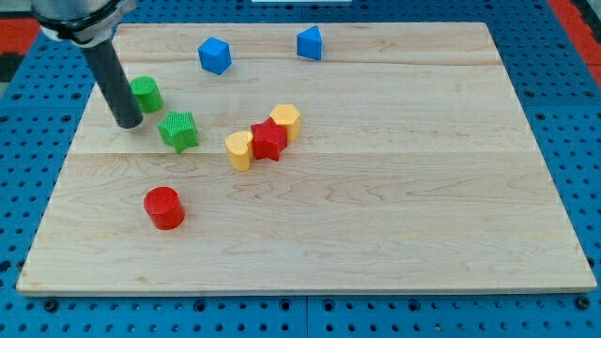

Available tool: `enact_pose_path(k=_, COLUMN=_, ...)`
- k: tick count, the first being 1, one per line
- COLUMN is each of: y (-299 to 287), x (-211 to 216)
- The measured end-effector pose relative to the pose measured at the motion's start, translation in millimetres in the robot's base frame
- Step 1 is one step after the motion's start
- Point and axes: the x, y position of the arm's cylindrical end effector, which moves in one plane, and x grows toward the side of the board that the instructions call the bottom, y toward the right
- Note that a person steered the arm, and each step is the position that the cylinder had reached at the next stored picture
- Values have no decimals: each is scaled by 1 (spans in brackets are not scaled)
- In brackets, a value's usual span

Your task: Push green circle slightly right and up

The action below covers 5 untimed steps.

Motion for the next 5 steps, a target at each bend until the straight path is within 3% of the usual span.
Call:
enact_pose_path(k=2, y=4, x=-24)
enact_pose_path(k=4, y=-80, x=30)
enact_pose_path(k=5, y=-85, x=103)
